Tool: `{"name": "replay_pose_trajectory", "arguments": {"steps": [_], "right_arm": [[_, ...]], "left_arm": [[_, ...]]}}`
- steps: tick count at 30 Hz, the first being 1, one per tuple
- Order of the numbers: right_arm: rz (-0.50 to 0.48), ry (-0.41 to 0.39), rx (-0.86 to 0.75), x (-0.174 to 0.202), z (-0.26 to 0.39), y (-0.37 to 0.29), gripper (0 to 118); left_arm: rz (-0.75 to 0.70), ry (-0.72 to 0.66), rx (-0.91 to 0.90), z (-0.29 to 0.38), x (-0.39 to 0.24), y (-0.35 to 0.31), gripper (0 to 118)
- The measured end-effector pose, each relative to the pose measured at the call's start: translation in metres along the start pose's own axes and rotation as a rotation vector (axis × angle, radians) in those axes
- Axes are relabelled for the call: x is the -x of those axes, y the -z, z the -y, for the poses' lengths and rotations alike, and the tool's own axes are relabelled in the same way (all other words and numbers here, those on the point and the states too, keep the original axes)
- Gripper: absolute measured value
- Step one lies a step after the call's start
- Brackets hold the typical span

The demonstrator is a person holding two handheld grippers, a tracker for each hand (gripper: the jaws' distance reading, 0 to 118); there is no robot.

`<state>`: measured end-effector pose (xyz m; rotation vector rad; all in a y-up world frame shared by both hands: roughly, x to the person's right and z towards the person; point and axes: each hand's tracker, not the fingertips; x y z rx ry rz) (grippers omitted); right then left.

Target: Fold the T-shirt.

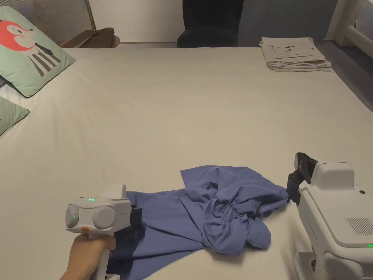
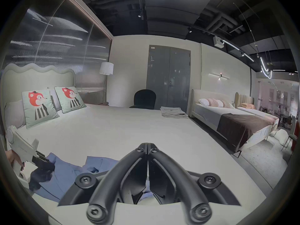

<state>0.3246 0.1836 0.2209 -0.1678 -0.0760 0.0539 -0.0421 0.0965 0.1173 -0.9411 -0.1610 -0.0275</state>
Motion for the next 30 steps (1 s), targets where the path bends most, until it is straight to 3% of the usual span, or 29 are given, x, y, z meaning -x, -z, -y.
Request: {"name": "replay_pose_trajectory", "arguments": {"steps": [4,7,8,10,12,13,18,21,23,26,28,30], "right_arm": [[0.011,0.018,0.030,-0.006,0.000,0.009,0],[0.027,0.035,0.172,-0.017,-0.001,0.035,4],[0.039,0.048,0.216,-0.020,0.000,0.045,17],[0.043,0.057,0.363,-0.030,0.006,0.075,65],[0.038,0.088,0.479,-0.038,0.018,0.101,105],[0.035,0.110,0.540,-0.041,0.025,0.113,109],[-0.009,0.234,0.707,-0.050,0.061,0.148,106],[-0.018,0.260,0.729,-0.047,0.070,0.150,101],[-0.037,0.246,0.729,-0.042,0.072,0.149,86],[-0.081,0.208,0.730,-0.035,0.072,0.148,52],[-0.089,0.184,0.719,-0.030,0.071,0.146,5],[-0.092,0.138,0.687,-0.027,0.066,0.140,4]], "left_arm": [[-0.010,0.000,-0.019,-0.005,-0.004,-0.009,12],[-0.002,0.002,-0.050,-0.009,-0.004,-0.022,11],[0.006,0.006,-0.059,-0.011,-0.003,-0.025,11],[0.031,-0.008,-0.082,-0.014,-0.004,-0.037,11],[0.054,-0.019,-0.110,-0.017,-0.006,-0.047,10],[0.059,-0.015,-0.122,-0.018,-0.007,-0.050,10],[0.075,0.005,-0.137,-0.026,-0.002,-0.046,9],[0.088,-0.005,-0.135,-0.024,0.002,-0.039,9],[0.090,-0.004,-0.135,-0.024,0.002,-0.039,9],[0.085,0.010,-0.135,-0.022,-0.002,-0.041,9],[0.089,0.006,-0.137,-0.020,-0.003,-0.043,9],[0.093,-0.003,-0.140,-0.020,-0.003,-0.043,9]]}}
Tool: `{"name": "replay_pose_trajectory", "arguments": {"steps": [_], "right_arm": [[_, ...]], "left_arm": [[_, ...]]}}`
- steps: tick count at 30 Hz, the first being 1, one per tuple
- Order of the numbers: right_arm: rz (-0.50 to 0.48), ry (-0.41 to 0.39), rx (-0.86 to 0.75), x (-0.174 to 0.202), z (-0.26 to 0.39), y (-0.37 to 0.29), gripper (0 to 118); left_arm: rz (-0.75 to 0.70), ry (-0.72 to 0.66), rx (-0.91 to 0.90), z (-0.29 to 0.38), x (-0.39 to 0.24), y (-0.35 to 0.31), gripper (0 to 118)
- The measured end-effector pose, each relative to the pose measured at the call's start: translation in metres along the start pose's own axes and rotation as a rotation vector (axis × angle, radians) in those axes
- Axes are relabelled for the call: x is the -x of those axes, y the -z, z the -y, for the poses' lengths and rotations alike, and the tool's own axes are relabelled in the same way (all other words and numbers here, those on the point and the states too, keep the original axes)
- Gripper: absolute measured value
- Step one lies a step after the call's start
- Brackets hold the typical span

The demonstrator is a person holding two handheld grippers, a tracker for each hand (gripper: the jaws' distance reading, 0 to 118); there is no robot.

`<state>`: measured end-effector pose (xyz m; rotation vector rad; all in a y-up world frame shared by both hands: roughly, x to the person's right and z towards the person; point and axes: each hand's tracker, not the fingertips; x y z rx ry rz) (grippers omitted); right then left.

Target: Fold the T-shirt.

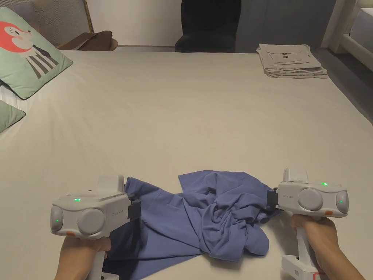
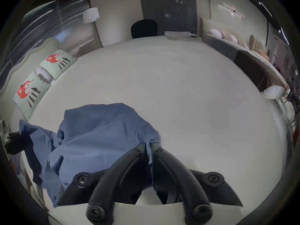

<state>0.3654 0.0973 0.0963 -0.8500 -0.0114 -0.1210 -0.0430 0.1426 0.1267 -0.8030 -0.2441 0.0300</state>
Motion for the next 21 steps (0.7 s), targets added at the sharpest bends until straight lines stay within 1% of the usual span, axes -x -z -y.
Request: {"name": "replay_pose_trajectory", "arguments": {"steps": [1,3,6,9,12,15,19,21], "right_arm": [[0.001,-0.032,-0.021,0.004,-0.001,-0.006,4],[0.035,-0.086,-0.100,0.007,-0.006,-0.024,4],[0.063,-0.168,-0.215,0.011,-0.025,-0.057,4],[0.118,-0.253,-0.321,0.014,-0.055,-0.091,4],[0.181,-0.313,-0.414,0.014,-0.086,-0.121,4],[0.224,-0.328,-0.482,0.009,-0.119,-0.145,4],[0.254,-0.281,-0.559,-0.003,-0.165,-0.170,4],[0.291,-0.281,-0.609,-0.006,-0.186,-0.181,4]], "left_arm": [[0.002,-0.005,-0.003,0.000,0.001,0.000,9],[0.006,-0.011,-0.011,-0.001,-0.003,-0.008,9],[0.021,-0.041,-0.034,-0.013,0.005,-0.010,9],[0.027,-0.068,-0.088,-0.035,0.009,-0.021,9],[0.004,-0.052,-0.145,-0.066,0.023,-0.025,9],[-0.019,-0.037,-0.212,-0.101,0.025,-0.044,9],[-0.073,-0.016,-0.309,-0.155,0.034,-0.063,9],[-0.087,-0.017,-0.350,-0.189,0.040,-0.071,9]]}}
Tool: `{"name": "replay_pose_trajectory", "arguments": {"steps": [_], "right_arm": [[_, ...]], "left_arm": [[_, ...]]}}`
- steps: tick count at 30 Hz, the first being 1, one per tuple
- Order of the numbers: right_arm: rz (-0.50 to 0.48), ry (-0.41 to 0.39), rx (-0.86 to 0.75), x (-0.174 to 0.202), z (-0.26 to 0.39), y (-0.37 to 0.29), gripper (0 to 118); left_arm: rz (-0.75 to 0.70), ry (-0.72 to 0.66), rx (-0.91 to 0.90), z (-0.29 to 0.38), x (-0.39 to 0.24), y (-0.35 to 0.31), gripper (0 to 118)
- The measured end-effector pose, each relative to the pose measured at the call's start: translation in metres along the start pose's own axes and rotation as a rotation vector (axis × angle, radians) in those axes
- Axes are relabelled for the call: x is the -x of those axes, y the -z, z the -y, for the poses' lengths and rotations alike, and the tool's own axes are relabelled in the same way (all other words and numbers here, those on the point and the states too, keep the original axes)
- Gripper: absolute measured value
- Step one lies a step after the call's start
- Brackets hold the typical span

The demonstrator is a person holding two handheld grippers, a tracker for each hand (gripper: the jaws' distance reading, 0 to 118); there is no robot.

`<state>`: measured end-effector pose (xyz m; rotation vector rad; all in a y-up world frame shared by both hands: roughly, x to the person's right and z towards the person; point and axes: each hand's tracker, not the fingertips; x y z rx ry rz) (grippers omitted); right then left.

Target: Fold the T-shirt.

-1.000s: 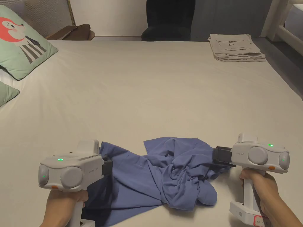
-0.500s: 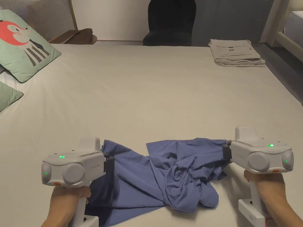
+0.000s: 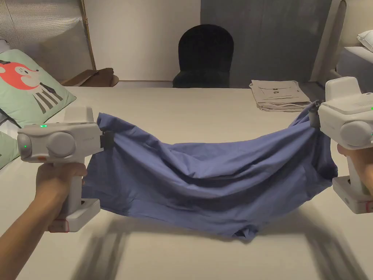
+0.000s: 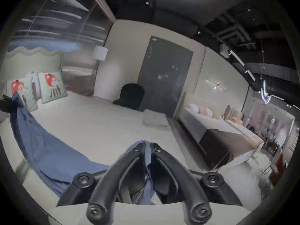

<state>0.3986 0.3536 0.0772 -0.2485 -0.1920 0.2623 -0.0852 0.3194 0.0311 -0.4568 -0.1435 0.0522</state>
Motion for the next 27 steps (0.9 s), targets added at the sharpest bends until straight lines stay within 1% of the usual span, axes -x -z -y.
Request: {"name": "replay_pose_trajectory", "arguments": {"steps": [2,5,8,14,16,18,21,25,27], "right_arm": [[0.038,-0.001,-0.034,-0.007,-0.017,0.008,4],[0.064,0.026,-0.073,-0.017,-0.036,0.023,4],[0.080,0.080,-0.100,-0.024,-0.047,0.041,4],[0.077,0.141,-0.142,-0.025,-0.062,0.073,4],[0.077,0.150,-0.148,-0.022,-0.064,0.084,4],[0.083,0.152,-0.149,-0.018,-0.061,0.092,4],[0.077,0.159,-0.134,-0.011,-0.044,0.104,4],[0.055,0.127,-0.068,0.004,-0.010,0.118,4],[0.043,0.127,-0.025,0.009,0.011,0.120,4]], "left_arm": [[-0.020,0.001,-0.049,-0.027,0.003,0.004,9],[-0.032,-0.036,-0.107,-0.062,0.010,0.017,9],[-0.064,-0.044,-0.140,-0.089,0.016,0.033,9],[-0.085,-0.058,-0.161,-0.120,0.028,0.071,9],[-0.088,-0.068,-0.174,-0.124,0.030,0.083,9],[-0.081,-0.083,-0.172,-0.121,0.031,0.096,9],[-0.091,-0.059,-0.133,-0.104,0.036,0.121,9],[-0.099,-0.063,-0.057,-0.066,0.043,0.147,9],[-0.105,-0.069,-0.005,-0.039,0.046,0.158,9]]}}
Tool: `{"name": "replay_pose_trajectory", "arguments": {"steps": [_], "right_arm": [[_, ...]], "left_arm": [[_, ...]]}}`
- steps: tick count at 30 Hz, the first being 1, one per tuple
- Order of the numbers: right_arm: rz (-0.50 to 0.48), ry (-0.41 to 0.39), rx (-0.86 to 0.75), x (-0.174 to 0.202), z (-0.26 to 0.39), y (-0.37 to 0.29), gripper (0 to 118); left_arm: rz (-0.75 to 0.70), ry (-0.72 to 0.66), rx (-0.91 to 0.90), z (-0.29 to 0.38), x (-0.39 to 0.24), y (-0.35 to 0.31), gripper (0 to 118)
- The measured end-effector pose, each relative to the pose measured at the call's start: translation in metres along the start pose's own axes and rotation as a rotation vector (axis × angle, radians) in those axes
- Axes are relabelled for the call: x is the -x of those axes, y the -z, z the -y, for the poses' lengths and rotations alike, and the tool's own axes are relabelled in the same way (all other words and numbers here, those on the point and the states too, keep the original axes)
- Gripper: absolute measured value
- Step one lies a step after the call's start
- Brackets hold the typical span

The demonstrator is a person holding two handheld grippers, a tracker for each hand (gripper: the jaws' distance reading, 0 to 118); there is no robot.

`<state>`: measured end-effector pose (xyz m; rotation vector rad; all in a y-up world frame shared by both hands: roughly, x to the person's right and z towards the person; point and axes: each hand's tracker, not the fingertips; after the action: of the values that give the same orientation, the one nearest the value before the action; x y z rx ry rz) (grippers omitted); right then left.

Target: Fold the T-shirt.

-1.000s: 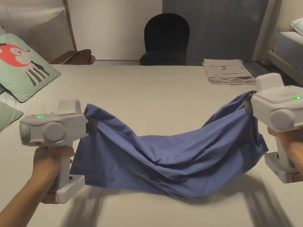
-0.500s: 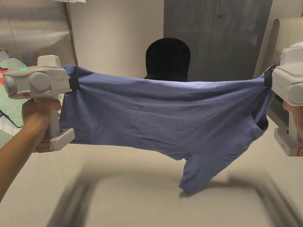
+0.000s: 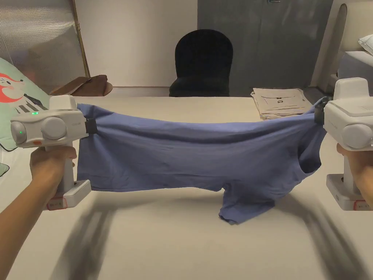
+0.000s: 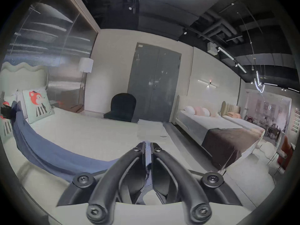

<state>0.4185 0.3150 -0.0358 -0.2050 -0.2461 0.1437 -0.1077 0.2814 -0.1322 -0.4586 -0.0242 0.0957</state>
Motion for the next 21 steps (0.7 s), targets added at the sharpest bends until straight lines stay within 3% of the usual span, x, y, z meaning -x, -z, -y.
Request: {"name": "replay_pose_trajectory", "arguments": {"steps": [5,10,21], "right_arm": [[-0.022,0.008,0.093,0.005,0.057,-0.009,4],[-0.052,0.070,0.185,-0.001,0.107,-0.041,4],[-0.085,0.133,0.274,-0.020,0.195,-0.170,4]], "left_arm": [[-0.008,0.000,0.110,0.063,0.009,0.005,9],[0.010,-0.024,0.193,0.117,0.022,-0.021,9],[0.031,-0.040,0.280,0.208,0.055,-0.116,9]]}}
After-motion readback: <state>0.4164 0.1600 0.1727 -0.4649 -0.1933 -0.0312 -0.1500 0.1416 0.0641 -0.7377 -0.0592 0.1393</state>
